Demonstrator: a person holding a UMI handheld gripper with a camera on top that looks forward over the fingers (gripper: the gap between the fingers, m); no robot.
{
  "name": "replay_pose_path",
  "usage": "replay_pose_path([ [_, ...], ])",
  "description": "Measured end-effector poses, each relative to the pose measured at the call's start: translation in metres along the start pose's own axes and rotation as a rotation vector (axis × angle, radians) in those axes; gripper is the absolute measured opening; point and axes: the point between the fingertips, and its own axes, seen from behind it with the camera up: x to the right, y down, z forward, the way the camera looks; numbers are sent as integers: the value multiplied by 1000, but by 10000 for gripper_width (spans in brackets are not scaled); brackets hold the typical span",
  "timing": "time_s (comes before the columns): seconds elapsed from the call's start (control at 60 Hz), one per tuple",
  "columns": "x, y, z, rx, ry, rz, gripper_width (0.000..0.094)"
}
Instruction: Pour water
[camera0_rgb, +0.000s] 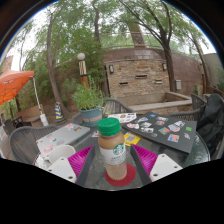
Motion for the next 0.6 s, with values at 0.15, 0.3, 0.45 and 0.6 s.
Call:
replay_pose_path([
  [0.15, -7, -10, -55, -35, 86, -31, 816],
  [0.3, -41, -25, -138, -81, 157, -90, 828],
  [0.45, -93, -49, -234, -96, 199, -95, 830],
  [0.6, -158, -67, -311, -78, 137, -59, 830],
])
